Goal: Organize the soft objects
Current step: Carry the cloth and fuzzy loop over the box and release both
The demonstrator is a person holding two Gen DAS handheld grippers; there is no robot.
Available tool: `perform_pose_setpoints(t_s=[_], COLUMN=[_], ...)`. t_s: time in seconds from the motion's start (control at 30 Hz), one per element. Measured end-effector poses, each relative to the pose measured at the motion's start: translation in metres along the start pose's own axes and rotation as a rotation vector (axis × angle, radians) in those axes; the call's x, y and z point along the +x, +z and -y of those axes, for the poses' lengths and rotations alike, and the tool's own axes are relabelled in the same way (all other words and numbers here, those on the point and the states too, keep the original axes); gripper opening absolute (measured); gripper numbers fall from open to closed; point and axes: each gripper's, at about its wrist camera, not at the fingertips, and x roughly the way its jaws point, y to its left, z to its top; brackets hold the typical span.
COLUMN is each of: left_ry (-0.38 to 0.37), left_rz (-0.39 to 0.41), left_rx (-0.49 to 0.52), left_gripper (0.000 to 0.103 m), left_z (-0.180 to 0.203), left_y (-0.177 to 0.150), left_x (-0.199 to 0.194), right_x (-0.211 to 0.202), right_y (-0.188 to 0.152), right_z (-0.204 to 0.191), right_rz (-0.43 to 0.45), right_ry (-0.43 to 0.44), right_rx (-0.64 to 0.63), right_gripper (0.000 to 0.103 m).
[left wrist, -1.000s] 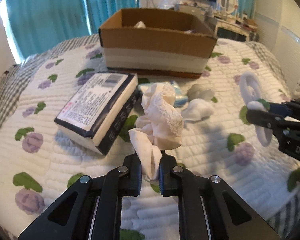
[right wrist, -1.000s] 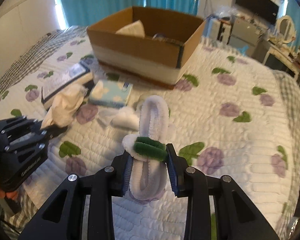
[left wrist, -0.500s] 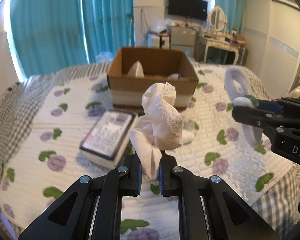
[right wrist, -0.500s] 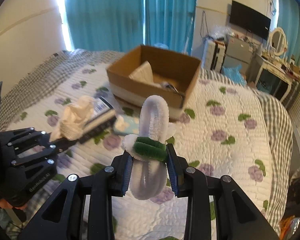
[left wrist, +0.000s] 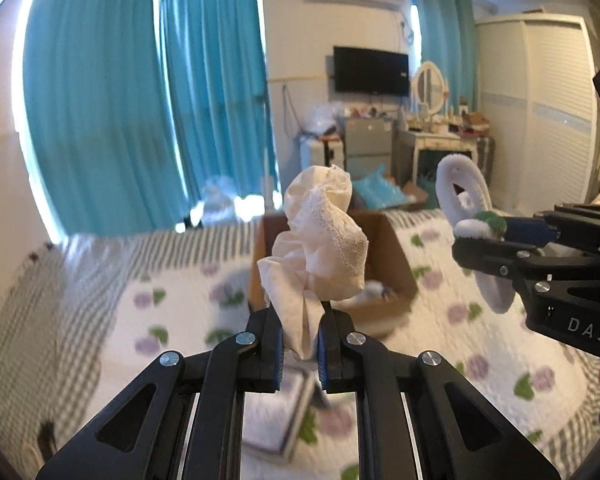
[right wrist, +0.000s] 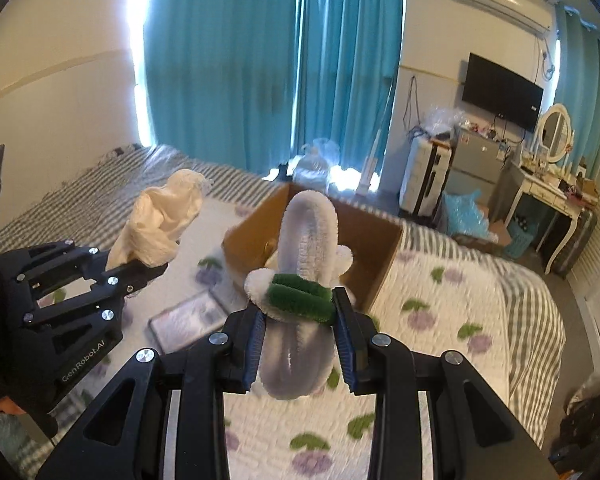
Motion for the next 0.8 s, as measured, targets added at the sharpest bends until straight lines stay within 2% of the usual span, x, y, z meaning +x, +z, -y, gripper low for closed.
perform_pose_setpoints(t_s=[0.13,0.37,0.53,0.8], left_ry=[-0.004,-0.017,-0.027,-0.063], left_rz=[-0.005,-0.028,-0.073,-0.136], left_rx=[0.010,0.014,0.011,0.014], left_gripper=[0.012,0.012,0.012,0.014], left_z=[-0.004,-0.005,-0.006,-0.010], left_y=[0.019,0.036,0.035,0.025], left_x=[0.034,0.093,0.137,0.191], right_x=[0.020,0.077,0.124,0.197], right_y=[0.031,0.066,0.072,0.056], right_z=[0.012,0.042,0.064,0.082], right_rz=[0.024,0.010,-0.021,-0.104], right_ry=[-0.052,-0.086,-0.084,-0.046], right_rx=[-0.022,-0.002,0.027,0.048], right_gripper=[0.031,0.031,0.031,0.031])
